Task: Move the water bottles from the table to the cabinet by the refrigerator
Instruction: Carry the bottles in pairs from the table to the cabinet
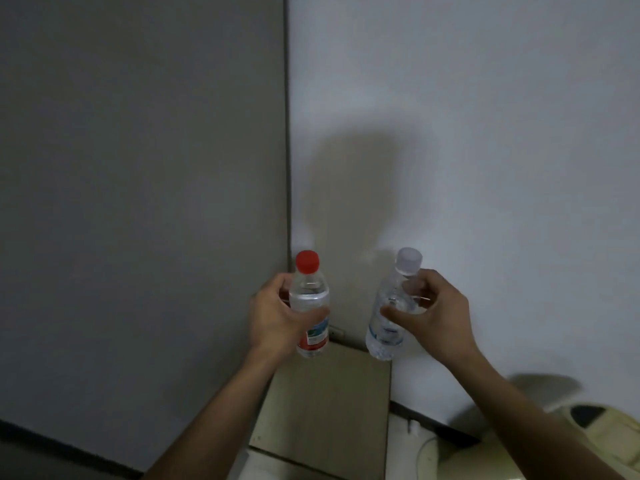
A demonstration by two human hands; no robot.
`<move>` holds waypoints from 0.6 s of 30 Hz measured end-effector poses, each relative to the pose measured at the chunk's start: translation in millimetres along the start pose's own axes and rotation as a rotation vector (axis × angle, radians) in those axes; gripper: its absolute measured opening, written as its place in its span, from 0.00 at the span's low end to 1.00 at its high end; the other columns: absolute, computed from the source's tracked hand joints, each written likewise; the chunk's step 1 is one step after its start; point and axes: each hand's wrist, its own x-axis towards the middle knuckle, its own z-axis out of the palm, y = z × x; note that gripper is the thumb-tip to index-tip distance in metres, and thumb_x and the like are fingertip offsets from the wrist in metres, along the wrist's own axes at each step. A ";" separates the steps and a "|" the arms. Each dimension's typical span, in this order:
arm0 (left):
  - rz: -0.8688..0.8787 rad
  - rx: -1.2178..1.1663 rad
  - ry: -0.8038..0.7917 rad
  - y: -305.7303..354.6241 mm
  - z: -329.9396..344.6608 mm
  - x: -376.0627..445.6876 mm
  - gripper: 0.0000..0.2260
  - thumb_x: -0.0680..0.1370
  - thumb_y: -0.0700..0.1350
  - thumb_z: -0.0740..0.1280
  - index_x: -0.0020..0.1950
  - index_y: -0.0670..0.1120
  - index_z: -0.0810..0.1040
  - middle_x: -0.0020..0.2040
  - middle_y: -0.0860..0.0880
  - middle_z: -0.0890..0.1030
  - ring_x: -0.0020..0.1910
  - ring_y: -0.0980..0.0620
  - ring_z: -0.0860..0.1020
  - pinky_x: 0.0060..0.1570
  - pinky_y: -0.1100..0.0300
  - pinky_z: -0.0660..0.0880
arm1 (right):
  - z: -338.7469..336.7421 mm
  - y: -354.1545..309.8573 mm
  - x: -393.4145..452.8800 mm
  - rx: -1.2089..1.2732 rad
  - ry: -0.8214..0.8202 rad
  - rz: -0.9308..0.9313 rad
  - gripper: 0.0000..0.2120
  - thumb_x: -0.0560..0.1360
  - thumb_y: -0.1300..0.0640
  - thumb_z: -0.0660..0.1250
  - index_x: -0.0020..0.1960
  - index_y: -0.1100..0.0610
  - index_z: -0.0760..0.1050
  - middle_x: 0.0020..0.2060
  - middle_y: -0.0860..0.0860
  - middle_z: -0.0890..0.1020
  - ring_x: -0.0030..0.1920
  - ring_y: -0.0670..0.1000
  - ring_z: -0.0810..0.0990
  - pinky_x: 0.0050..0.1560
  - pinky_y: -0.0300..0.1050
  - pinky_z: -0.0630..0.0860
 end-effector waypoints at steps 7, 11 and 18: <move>-0.042 0.059 -0.030 -21.4 21.7 45.2 0.20 0.61 0.40 0.83 0.46 0.52 0.78 0.43 0.53 0.84 0.42 0.58 0.83 0.42 0.61 0.80 | 32.4 31.3 34.6 0.005 -0.075 0.030 0.27 0.62 0.52 0.82 0.57 0.52 0.76 0.49 0.46 0.82 0.49 0.45 0.82 0.47 0.35 0.79; -0.054 0.107 -0.002 -30.5 38.9 58.6 0.21 0.61 0.38 0.83 0.47 0.50 0.78 0.42 0.52 0.83 0.40 0.59 0.81 0.38 0.70 0.76 | 42.7 54.5 54.1 0.004 -0.113 0.009 0.29 0.62 0.54 0.82 0.59 0.56 0.76 0.51 0.48 0.81 0.50 0.46 0.81 0.51 0.40 0.81; -0.120 0.097 0.003 -47.2 61.1 60.7 0.22 0.62 0.37 0.83 0.47 0.53 0.77 0.43 0.56 0.82 0.39 0.65 0.81 0.37 0.69 0.77 | 46.4 81.5 78.9 0.036 -0.179 0.042 0.28 0.62 0.51 0.82 0.57 0.52 0.75 0.50 0.45 0.81 0.50 0.42 0.80 0.45 0.28 0.78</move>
